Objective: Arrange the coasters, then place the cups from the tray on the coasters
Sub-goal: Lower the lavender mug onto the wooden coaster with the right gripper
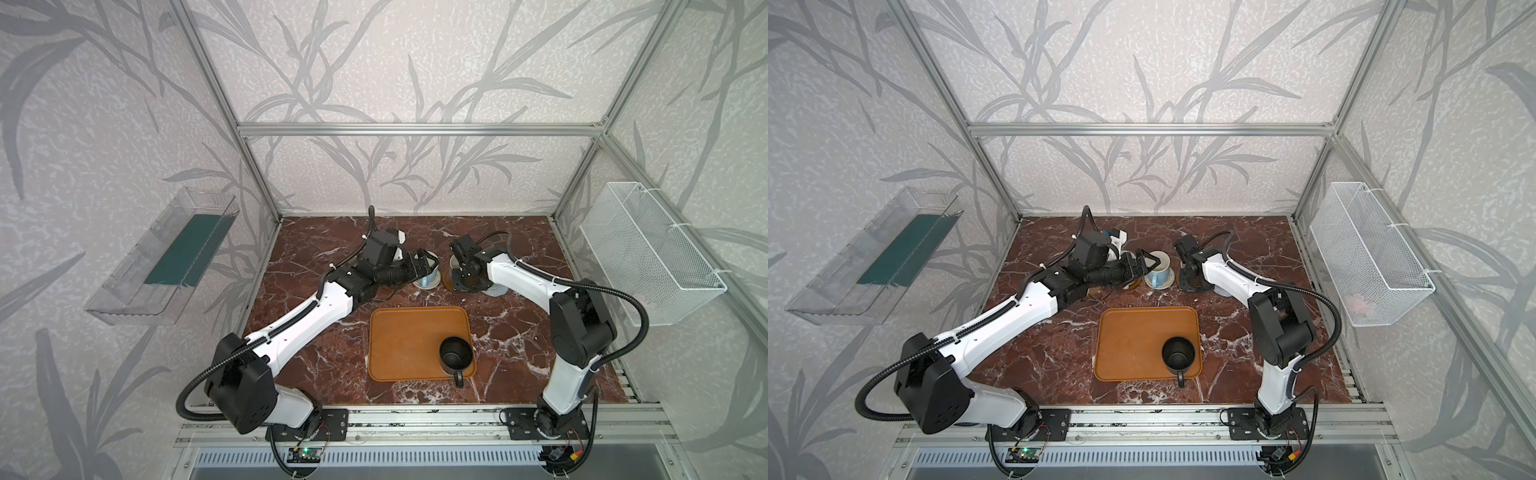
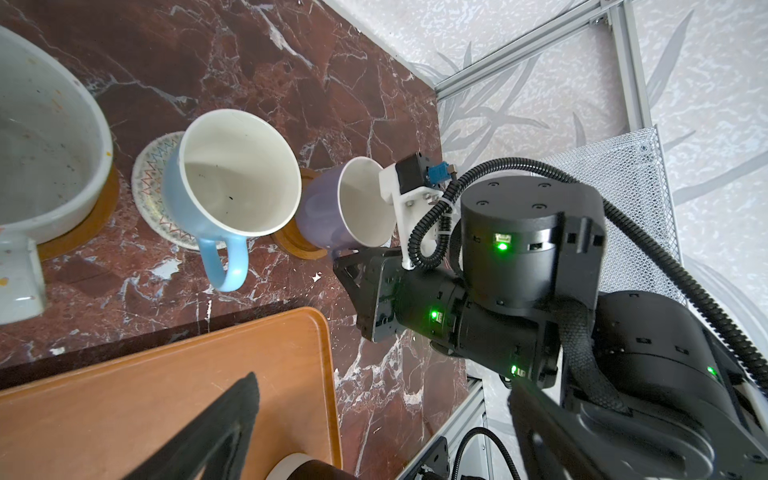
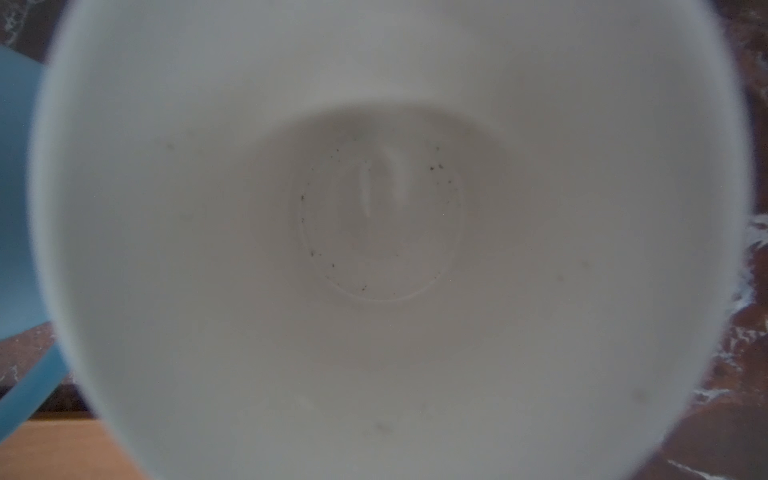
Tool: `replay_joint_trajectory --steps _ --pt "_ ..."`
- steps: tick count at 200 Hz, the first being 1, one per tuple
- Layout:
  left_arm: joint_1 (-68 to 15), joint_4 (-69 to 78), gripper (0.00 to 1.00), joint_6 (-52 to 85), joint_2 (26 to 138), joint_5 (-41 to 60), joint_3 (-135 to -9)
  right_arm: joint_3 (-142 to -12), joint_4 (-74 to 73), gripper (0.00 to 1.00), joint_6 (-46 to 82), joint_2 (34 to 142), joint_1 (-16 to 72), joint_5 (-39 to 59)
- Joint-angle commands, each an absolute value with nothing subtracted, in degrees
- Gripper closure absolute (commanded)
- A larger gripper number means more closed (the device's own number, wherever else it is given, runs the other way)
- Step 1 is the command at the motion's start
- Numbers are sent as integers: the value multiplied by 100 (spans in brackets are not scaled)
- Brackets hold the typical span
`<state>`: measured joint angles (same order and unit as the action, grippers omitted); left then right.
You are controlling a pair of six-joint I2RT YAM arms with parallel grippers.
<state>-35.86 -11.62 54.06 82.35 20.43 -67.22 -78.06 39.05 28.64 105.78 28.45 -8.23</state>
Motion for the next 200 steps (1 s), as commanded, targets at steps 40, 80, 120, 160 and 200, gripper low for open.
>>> replay_joint_trajectory --steps 40,80,120,160,200 --pt "-3520 -932 4 5526 8361 2215 -6724 -7994 3645 100 2889 10714 2830 -844" --pt "-3516 -994 4 5493 8367 2215 -6691 -7872 3573 100 2909 10800 2828 -896" --pt "-3511 -1001 4 5476 8276 2172 -6621 -7901 3702 100 2975 10963 2828 -998" --pt "-3502 -978 4 5493 8109 2066 -6522 -7837 3730 100 3031 11040 2830 -964" --pt "-3490 -1029 4 5467 8085 2060 -6495 -7859 3745 96 3016 11074 2821 -977"
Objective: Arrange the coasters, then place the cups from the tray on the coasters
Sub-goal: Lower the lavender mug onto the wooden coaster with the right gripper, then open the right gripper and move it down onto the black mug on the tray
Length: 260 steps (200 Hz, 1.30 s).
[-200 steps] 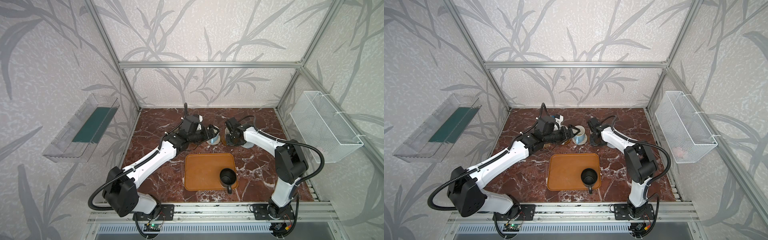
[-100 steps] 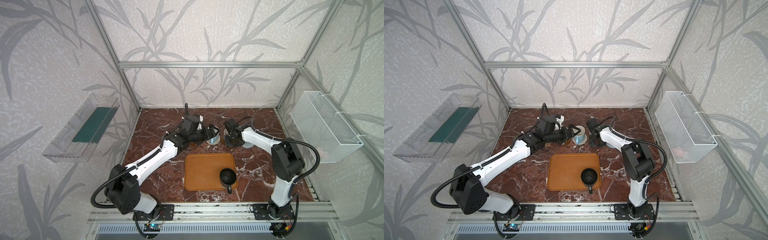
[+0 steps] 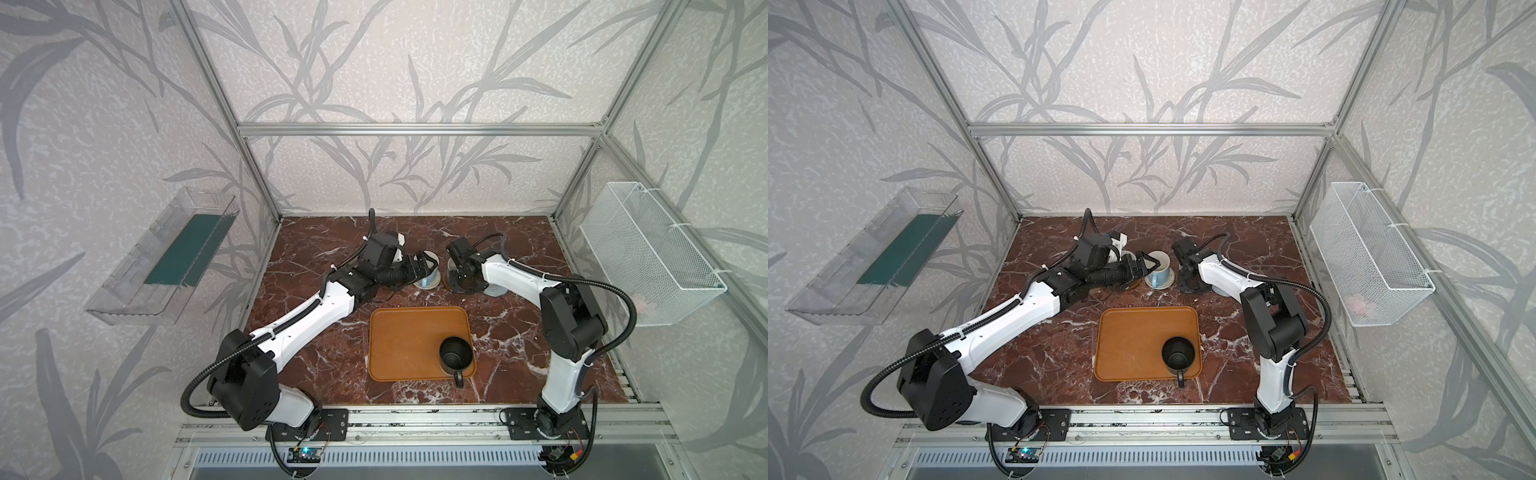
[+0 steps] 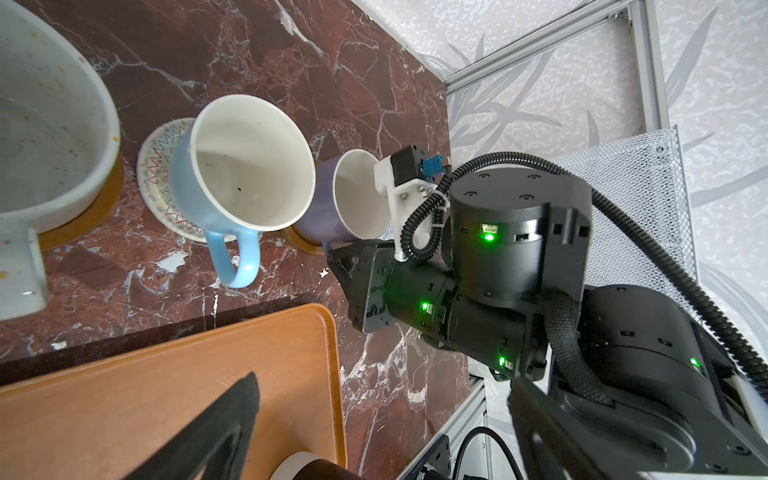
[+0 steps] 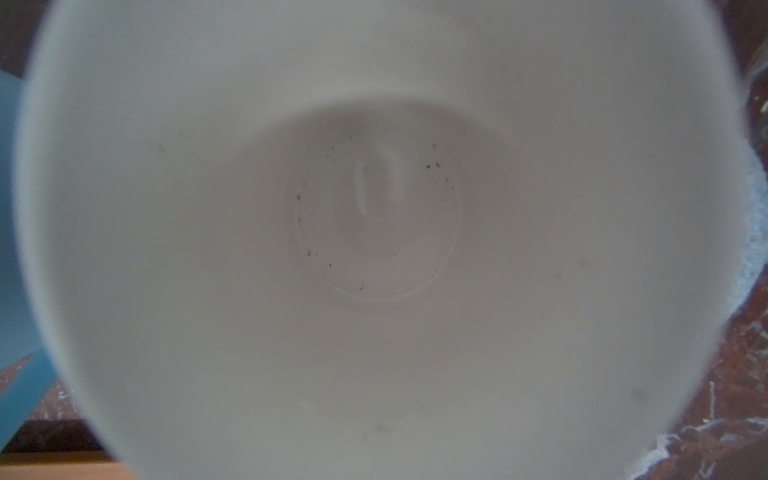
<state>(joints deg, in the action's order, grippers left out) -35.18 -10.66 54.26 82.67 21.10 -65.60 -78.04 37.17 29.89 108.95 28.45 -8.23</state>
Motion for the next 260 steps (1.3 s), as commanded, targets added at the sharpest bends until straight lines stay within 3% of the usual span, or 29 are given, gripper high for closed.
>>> replay_joint_trajectory --steps 1,143,157,170,204,226,260 --pt "-3490 -1028 4 5471 8086 2058 -6495 -7858 3745 95 3015 11070 2821 -972" --pt "-3381 -1236 4 5344 7598 1693 -6292 -7963 4024 50 2832 10678 2689 -653" --pt "-3366 -1374 3 5294 7598 1689 -6355 -7913 4111 37 2776 10389 2715 -794" --pt "-3357 -1594 1 5203 7619 1701 -6467 -7744 4037 0 2690 10003 2763 -950" --pt "-3348 -2021 1 5024 7555 1625 -6579 -7283 3864 1 2297 8923 2768 -891" --pt "-3333 -1662 1 4937 7464 2195 -6455 -6973 3639 1 1744 8236 2769 -716" --pt "-3336 -1916 1 4671 7264 2443 -6362 -6555 3983 1 1418 7570 2527 257"
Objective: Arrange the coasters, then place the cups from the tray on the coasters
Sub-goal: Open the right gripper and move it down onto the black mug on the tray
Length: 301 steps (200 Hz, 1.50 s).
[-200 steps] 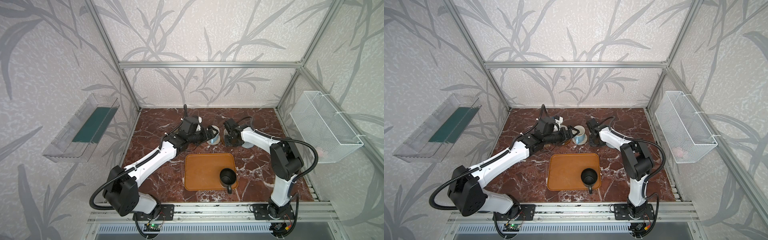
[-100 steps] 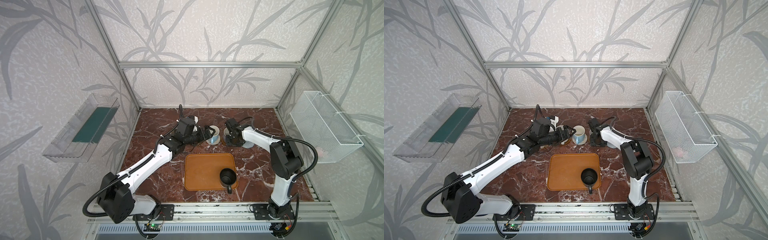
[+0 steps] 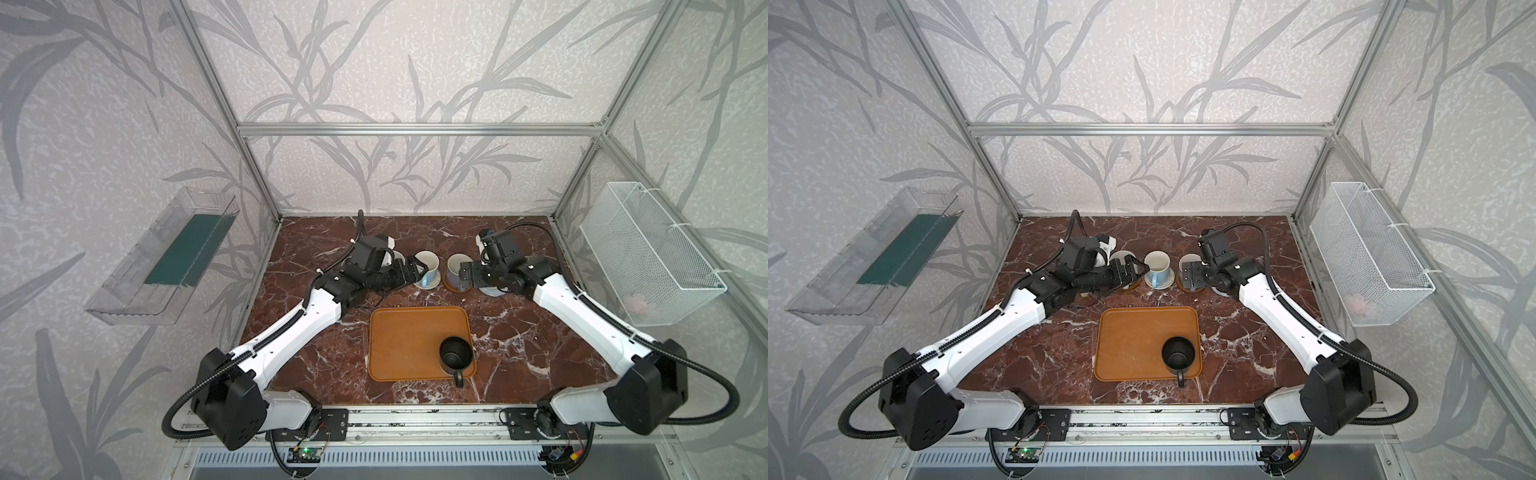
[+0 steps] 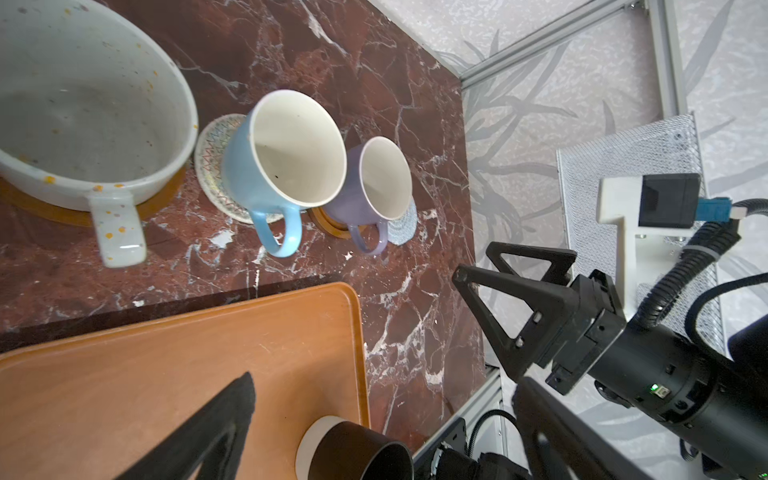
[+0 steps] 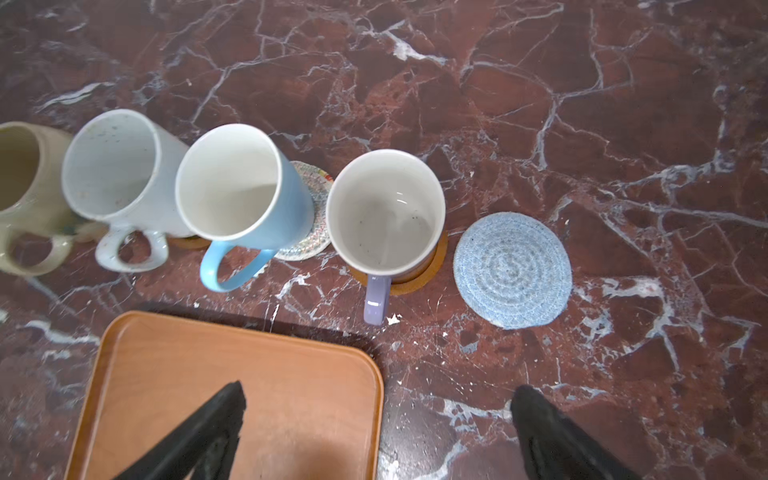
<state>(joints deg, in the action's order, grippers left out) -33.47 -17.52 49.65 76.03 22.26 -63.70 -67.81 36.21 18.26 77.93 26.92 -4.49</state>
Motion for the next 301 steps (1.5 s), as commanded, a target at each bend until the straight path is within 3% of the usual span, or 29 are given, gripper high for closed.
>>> replay_joint_trajectory --steps 1,51,131,227,301 --pt "-3334 -1938 1 4656 7258 2426 -6358 -6551 4004 1 1412 7564 2516 287" --pt "-3336 -2407 1 4436 7000 2497 -6133 -5824 5050 1 1742 6516 2762 720" --pt "-3657 -2488 1 4816 6871 2604 -5678 -5125 5733 1 2995 5255 5174 -187" --pt "-3832 -2218 1 5310 6591 2471 -5179 -4368 5299 5 4417 5234 7379 -1228" --pt "-3934 -2004 1 5519 6417 2383 -4874 -4145 4418 15 4710 6146 7813 -1380"
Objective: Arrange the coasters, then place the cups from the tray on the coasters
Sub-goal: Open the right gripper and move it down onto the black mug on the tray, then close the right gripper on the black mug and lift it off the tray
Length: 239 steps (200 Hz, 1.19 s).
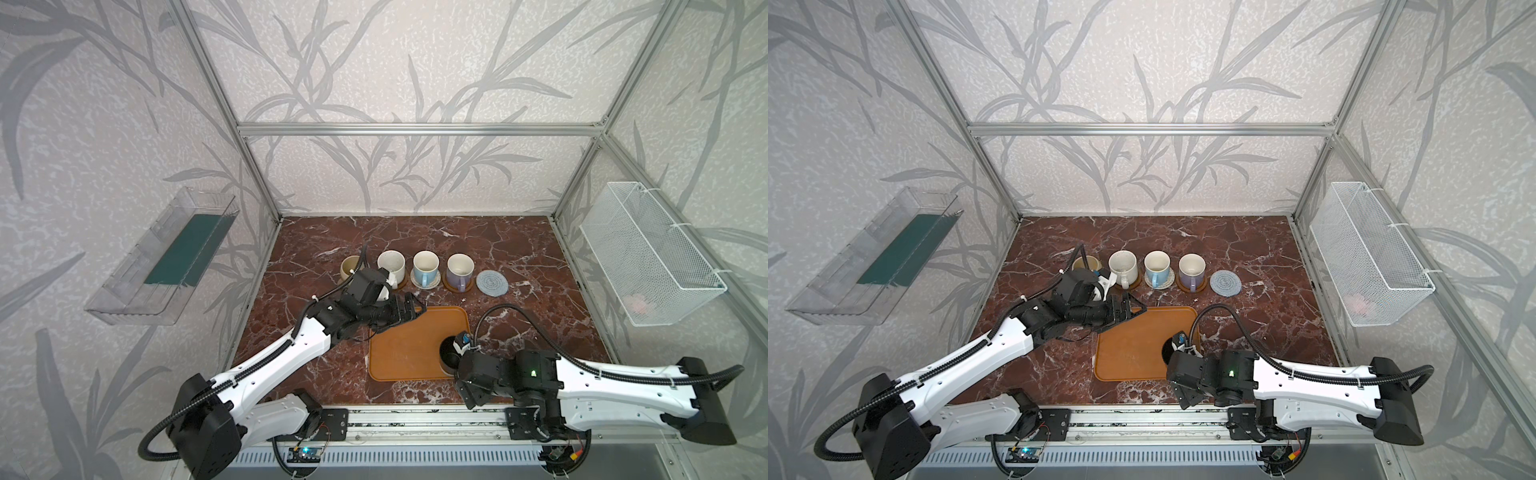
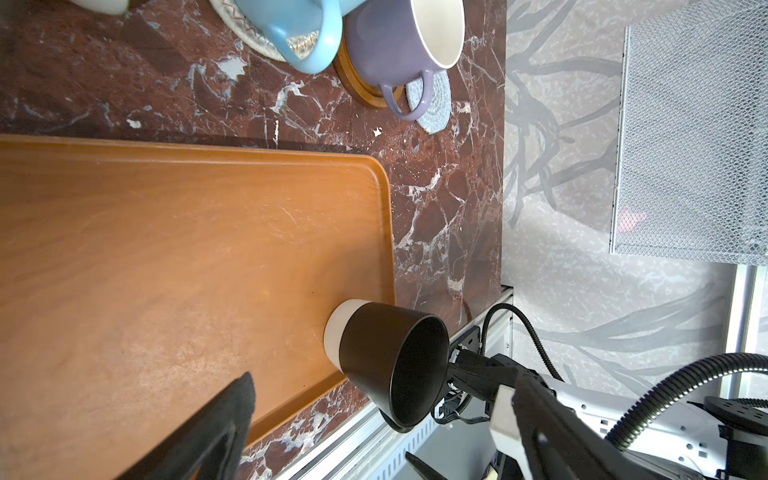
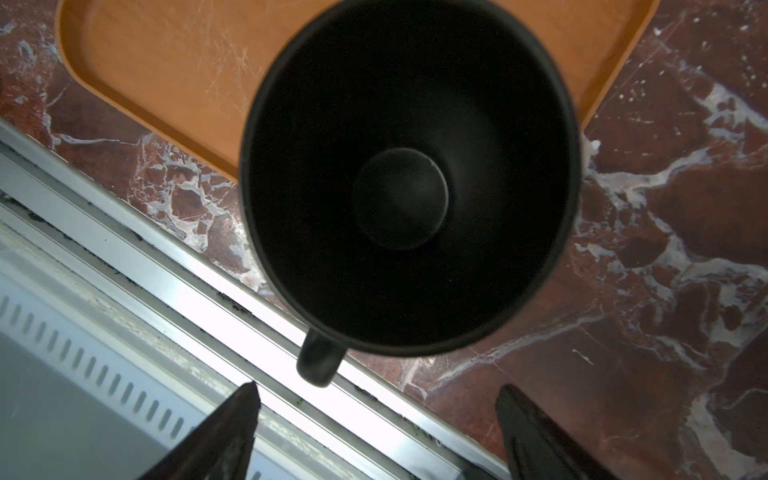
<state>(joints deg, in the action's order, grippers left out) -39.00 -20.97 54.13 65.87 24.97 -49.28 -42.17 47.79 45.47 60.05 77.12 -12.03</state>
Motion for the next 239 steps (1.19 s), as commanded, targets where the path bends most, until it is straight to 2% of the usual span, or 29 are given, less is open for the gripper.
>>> replay_joint_trajectory --steps 1,71,192,239 --pt "-3936 -2004 1 5519 6417 2382 -4876 -4142 4406 15 4710 6153 7813 -1380" --pt "-3944 -1936 1 5577 6416 2337 -4835 -3891 4148 37 4987 6519 7806 -1584" --pt "-3971 -1854 1 5607 6398 2286 -4801 -3790 3871 53 5019 6825 7813 -1838" --pt "-3973 -1836 2 5600 6370 2264 -4784 -3754 3844 64 5017 6683 7808 -1986"
